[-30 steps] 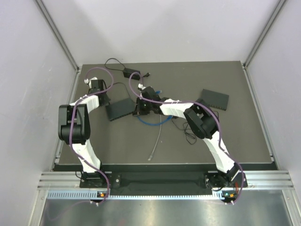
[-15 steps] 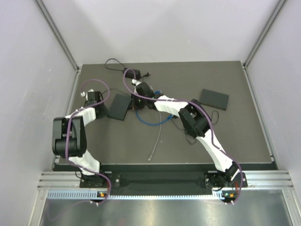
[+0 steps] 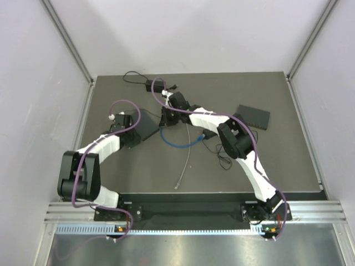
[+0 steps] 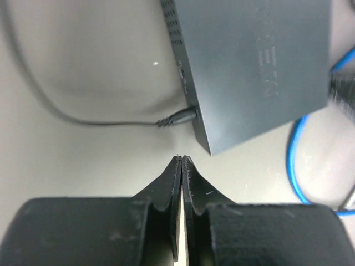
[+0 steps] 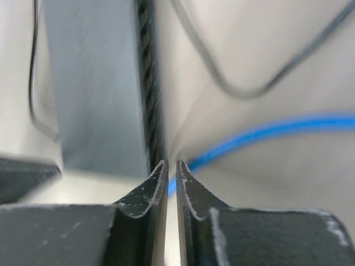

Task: Pull the plug from the switch port

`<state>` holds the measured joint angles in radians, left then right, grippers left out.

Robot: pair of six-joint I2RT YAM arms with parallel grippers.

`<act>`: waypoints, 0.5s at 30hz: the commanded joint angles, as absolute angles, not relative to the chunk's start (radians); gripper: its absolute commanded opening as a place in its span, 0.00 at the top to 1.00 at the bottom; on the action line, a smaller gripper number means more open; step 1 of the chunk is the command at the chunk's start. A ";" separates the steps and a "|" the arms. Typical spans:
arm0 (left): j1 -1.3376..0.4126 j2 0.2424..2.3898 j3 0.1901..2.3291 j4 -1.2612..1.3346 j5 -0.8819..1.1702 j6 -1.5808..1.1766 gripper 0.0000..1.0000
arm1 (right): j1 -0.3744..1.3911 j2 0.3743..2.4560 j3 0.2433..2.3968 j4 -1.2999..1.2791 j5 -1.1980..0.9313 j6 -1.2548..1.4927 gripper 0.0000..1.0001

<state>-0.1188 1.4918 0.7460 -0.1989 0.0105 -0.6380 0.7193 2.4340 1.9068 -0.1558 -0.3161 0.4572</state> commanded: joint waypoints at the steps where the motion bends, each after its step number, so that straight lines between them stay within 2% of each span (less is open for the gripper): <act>1: -0.112 1.382 0.752 -0.261 -0.063 -0.653 0.92 | 0.726 2.225 1.820 -0.172 -0.357 0.367 0.88; 2: -0.112 1.368 0.753 -0.282 -0.070 -0.652 0.90 | 0.730 2.205 1.801 -0.173 -0.362 0.356 0.85; 4: -0.110 1.319 0.746 -0.321 -0.098 -0.664 0.77 | 0.735 2.160 1.757 -0.178 -0.364 0.315 0.78; 5: -0.107 1.303 0.742 -0.331 -0.106 -0.669 0.72 | 0.738 2.151 1.743 -0.178 -0.380 0.299 0.68; 7: -0.085 1.263 0.723 -0.348 -0.097 -0.698 0.59 | 0.738 2.129 1.703 -0.150 -0.403 0.262 0.56; 8: -0.077 1.249 0.712 -0.339 -0.074 -0.704 0.56 | 0.739 2.128 1.697 -0.141 -0.432 0.250 0.43; 9: -0.072 1.229 0.700 -0.321 -0.037 -0.715 0.54 | 0.739 2.129 1.695 -0.134 -0.451 0.233 0.38; 11: -0.064 1.220 0.667 -0.272 -0.008 -0.730 0.46 | 0.742 2.158 1.730 -0.150 -0.497 0.216 0.33; 15: -0.029 1.224 0.608 -0.174 0.090 -0.808 0.40 | 0.749 2.197 1.779 -0.144 -0.577 0.198 0.29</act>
